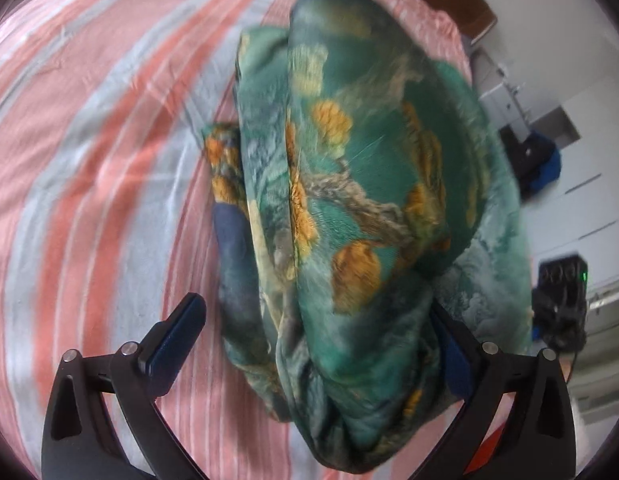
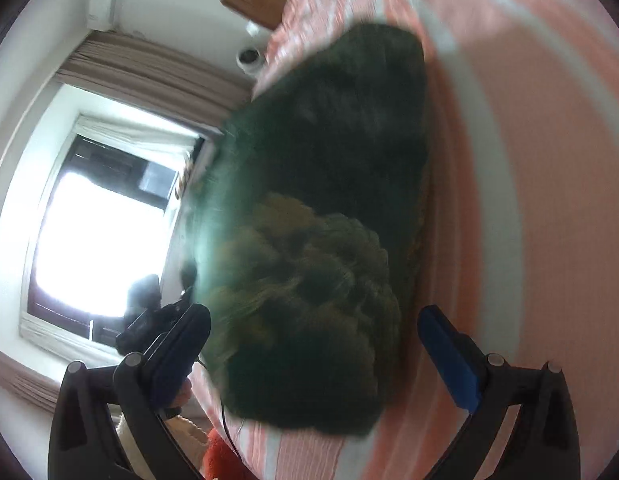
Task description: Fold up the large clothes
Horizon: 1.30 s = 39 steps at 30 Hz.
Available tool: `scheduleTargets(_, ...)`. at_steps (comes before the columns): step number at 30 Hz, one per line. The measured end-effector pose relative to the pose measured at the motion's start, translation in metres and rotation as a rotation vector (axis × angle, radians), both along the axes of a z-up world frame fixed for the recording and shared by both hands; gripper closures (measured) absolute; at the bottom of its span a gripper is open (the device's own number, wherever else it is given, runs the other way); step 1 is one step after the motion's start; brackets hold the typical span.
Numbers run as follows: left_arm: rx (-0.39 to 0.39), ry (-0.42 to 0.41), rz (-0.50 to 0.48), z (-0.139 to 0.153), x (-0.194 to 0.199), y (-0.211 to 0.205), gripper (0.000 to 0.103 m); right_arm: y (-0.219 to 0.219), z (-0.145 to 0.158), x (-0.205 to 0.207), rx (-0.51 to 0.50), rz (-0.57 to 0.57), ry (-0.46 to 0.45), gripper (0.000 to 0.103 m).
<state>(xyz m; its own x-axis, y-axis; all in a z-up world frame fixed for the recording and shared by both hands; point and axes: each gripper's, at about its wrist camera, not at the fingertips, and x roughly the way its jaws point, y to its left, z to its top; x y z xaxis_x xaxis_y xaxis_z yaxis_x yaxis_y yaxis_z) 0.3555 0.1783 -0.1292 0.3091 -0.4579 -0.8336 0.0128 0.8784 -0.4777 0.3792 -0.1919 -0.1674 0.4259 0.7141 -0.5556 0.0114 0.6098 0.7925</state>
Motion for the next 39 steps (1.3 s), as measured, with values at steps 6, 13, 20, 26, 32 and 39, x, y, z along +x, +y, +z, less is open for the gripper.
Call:
scheduleTargets(6, 0.019, 0.041, -0.028, -0.016, 0.002, -0.024, 0.01, 0.046, 0.0, 0.022, -0.244, 0.049, -0.074, 0.019)
scheduleTargets(13, 0.176, -0.205, -0.036, 0.053, -0.056, -0.056, 0.049, 0.118, 0.072, -0.037, -0.615, 0.056, -0.436, 0.034)
scheduleTargets(20, 0.217, -0.398, 0.028, 0.12, -0.053, -0.059, 0.048, 0.128, 0.135, -0.04, -0.578, 0.004, -0.607, 0.034)
scheduleTargets(26, 0.343, -0.437, 0.213, 0.098, 0.002, -0.045, 0.001, 0.094, 0.125, 0.048, -0.437, -0.098, -0.449, 0.0)
scheduleTargets(32, 0.471, -0.481, 0.336, 0.074, -0.058, -0.037, 0.001, 0.083, 0.107, 0.011, -0.637, -0.176, -0.413, 0.0)
scheduleTargets(39, 0.6, -0.558, 0.337, 0.093, -0.104, -0.067, 0.0, 0.093, 0.1, -0.056, -0.844, -0.14, -0.447, 0.0)
